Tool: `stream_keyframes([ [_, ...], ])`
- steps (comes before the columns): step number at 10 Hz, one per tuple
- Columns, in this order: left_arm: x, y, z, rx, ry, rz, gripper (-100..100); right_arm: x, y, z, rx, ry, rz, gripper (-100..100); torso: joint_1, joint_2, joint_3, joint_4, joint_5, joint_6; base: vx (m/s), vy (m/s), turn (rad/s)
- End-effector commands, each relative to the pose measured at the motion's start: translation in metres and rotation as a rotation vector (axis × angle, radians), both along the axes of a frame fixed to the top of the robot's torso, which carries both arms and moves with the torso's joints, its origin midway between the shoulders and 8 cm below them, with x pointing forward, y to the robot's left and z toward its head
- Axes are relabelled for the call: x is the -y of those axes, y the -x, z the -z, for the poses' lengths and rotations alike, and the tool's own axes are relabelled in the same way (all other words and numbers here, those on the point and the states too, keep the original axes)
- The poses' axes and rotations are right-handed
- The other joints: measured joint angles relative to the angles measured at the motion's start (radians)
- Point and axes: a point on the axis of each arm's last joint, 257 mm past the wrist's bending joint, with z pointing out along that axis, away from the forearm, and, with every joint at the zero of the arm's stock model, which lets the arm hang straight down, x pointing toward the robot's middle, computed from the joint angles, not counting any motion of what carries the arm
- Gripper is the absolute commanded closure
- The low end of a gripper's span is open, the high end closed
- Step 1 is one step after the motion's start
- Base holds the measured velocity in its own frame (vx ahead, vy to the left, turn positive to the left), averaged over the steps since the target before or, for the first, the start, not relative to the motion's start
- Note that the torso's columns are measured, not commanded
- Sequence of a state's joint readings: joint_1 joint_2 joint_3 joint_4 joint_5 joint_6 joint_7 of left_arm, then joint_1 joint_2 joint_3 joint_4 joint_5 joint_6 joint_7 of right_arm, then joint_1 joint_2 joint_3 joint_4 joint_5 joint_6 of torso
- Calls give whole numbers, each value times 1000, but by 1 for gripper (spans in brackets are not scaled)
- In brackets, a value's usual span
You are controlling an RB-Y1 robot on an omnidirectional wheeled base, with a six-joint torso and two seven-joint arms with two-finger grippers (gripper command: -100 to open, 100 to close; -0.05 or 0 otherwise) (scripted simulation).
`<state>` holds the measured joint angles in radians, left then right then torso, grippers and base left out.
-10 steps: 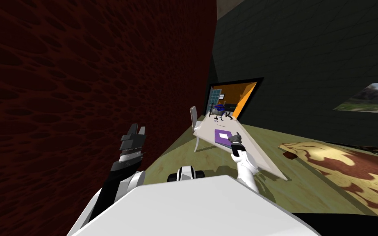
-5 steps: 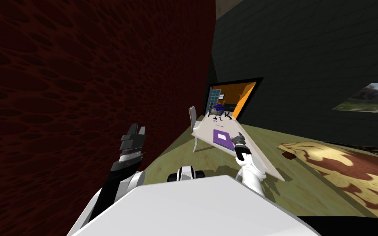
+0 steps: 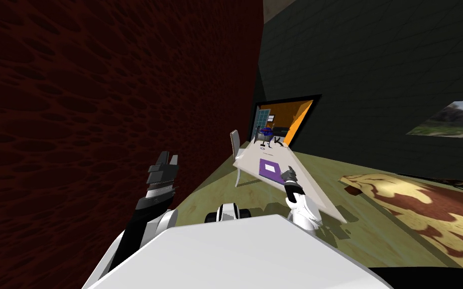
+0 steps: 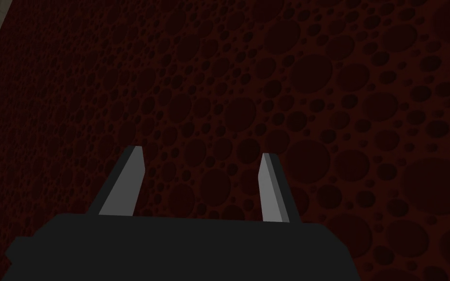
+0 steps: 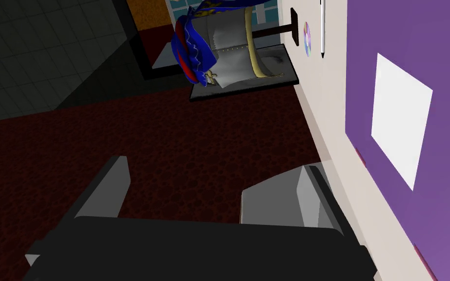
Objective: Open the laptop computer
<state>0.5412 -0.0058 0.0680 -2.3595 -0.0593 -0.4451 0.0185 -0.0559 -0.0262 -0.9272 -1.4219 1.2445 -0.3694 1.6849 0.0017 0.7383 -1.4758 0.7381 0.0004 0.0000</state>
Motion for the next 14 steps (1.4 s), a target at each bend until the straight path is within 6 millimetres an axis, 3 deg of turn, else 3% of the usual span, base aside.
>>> stream_keyframes([
  [1, 0, 0, 0, 0, 0, 0, 0, -25, 3, 22, -14, -44, -7, -100, 0, 0, 0, 0, 0, 0, 0, -9, -2],
  [3, 0, 0, 0, 0, 0, 0, 0, -12, -1, 14, -13, -33, 2, -100, -1, 0, 0, 0, 0, 0, 21, -26, 26],
  [4, 0, 0, 0, 0, 0, 0, 0, -16, 0, 16, -13, -30, -5, -100, -5, -3, -1, 0, -1, 0, 28, -36, 20],
  [5, 0, 0, 0, 0, 0, 0, 0, -11, -11, 25, -31, -68, -6, -100, -3, -1, -1, -1, -1, 0, -81, -1, 378],
  [8, 0, 0, 0, 0, 0, 0, 0, -7, -21, 22, -18, -110, -13, -100, -1, 1, 1, 0, 0, 1, -69, 4, 33],
  [10, 0, 0, 0, 0, 0, 0, 0, 2, -32, 35, -60, -139, -8, -100, -1, 0, 0, 0, 0, -1, -108, 18, 260],
  [12, 0, 0, 0, 0, 0, 0, 0, 3, -36, 31, -35, -176, -8, -100, -3, -1, -1, 0, -1, 1, -40, -1, -21],
  [14, 0, 0, 0, 0, 0, 0, 0, 15, -40, 46, -85, -191, 13, -100, -2, -1, -1, 0, -1, -2, -84, 2, 276],
])
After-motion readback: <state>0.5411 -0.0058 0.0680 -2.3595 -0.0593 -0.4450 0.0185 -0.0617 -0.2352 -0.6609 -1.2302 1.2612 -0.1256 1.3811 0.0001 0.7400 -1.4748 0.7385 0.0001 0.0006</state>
